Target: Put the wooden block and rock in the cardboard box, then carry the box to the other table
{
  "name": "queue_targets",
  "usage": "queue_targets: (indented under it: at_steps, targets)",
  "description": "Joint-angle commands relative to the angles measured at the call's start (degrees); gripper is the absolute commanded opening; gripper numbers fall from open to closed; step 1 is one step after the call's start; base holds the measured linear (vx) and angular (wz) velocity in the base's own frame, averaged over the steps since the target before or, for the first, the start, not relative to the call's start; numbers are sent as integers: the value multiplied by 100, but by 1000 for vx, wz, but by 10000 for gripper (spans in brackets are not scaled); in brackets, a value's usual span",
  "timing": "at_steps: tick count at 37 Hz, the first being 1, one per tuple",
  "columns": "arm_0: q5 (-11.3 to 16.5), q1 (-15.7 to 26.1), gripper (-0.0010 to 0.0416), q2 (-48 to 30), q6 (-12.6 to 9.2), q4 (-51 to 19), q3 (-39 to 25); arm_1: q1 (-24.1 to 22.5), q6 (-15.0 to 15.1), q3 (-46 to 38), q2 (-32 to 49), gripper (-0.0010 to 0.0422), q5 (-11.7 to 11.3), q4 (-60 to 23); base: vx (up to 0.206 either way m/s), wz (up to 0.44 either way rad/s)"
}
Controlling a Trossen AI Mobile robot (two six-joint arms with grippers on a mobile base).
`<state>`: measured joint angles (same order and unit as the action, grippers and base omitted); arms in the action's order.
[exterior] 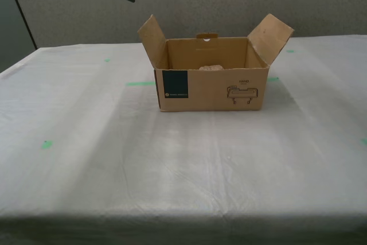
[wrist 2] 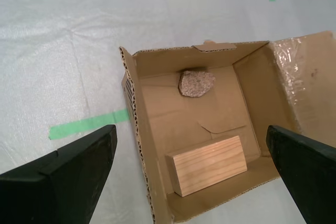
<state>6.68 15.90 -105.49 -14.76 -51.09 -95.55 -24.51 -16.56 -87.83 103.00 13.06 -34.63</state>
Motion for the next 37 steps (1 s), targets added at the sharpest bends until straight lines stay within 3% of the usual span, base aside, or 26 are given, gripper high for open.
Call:
queue_targets:
  at_steps: [1, 11, 16, 21, 37]
  targets:
    - [-39, 2, 394, 249, 11, -7, -7, -4, 39, -4, -136, 389, -24, -7, 0, 0]
    - [-42, 2, 393, 896, 94, -225, -7, -28, 101, -2, -605, 389, -48, -417, 0, 0]
    - [-61, 4, 393, 1176, 133, -380, -4, -35, 201, -2, -896, 389, -214, -660, 0, 0]
    - [-87, 4, 394, 1478, 133, -378, 138, -39, 229, -2, -1176, 389, -212, -787, 0, 0]
    - [-87, 7, 393, 2594, 129, -256, 1578, -107, 354, 435, -2116, 389, -214, -1025, 0, 0]
